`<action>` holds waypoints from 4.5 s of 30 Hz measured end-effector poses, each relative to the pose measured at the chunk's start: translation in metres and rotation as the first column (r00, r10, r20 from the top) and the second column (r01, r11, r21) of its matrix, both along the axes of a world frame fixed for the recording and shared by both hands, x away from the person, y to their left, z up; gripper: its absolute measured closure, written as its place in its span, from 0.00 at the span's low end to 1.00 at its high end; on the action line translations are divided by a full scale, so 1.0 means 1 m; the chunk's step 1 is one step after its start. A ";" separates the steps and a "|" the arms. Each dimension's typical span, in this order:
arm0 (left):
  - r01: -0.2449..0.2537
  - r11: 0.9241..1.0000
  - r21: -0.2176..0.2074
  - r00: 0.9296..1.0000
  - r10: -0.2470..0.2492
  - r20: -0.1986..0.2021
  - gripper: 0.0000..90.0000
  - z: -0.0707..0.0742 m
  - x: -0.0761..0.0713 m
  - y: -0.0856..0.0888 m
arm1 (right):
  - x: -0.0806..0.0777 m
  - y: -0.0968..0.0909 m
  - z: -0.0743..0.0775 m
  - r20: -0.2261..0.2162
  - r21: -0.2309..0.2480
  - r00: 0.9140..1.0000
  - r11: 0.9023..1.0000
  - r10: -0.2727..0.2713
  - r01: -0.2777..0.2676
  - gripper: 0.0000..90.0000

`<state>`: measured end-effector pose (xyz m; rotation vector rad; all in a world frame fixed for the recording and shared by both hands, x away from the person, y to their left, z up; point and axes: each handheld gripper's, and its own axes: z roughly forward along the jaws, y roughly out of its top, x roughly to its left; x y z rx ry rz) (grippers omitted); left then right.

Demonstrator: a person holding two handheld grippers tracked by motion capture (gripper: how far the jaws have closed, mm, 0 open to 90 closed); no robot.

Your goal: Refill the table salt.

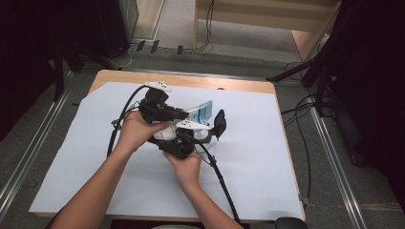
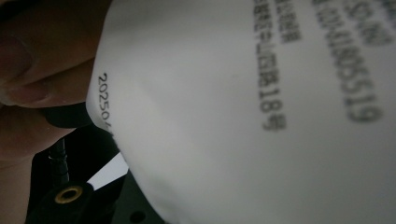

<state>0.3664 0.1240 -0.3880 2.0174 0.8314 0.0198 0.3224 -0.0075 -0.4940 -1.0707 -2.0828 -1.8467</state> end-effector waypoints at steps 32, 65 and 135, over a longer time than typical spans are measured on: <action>0.004 1.000 -0.002 1.000 -0.004 0.000 0.93 0.000 0.000 0.000 | 0.001 0.000 0.000 -0.006 0.015 1.000 1.000 -0.002 0.002 0.74; -0.003 1.000 -0.010 1.000 0.003 0.002 0.93 0.000 -0.001 0.001 | 0.001 0.000 0.001 -0.019 0.039 1.000 0.999 -0.004 0.004 0.74; -0.012 1.000 -0.016 1.000 0.012 -0.009 0.93 -0.001 0.000 -0.001 | 0.002 -0.001 0.002 -0.029 0.055 1.000 0.998 -0.004 0.005 0.74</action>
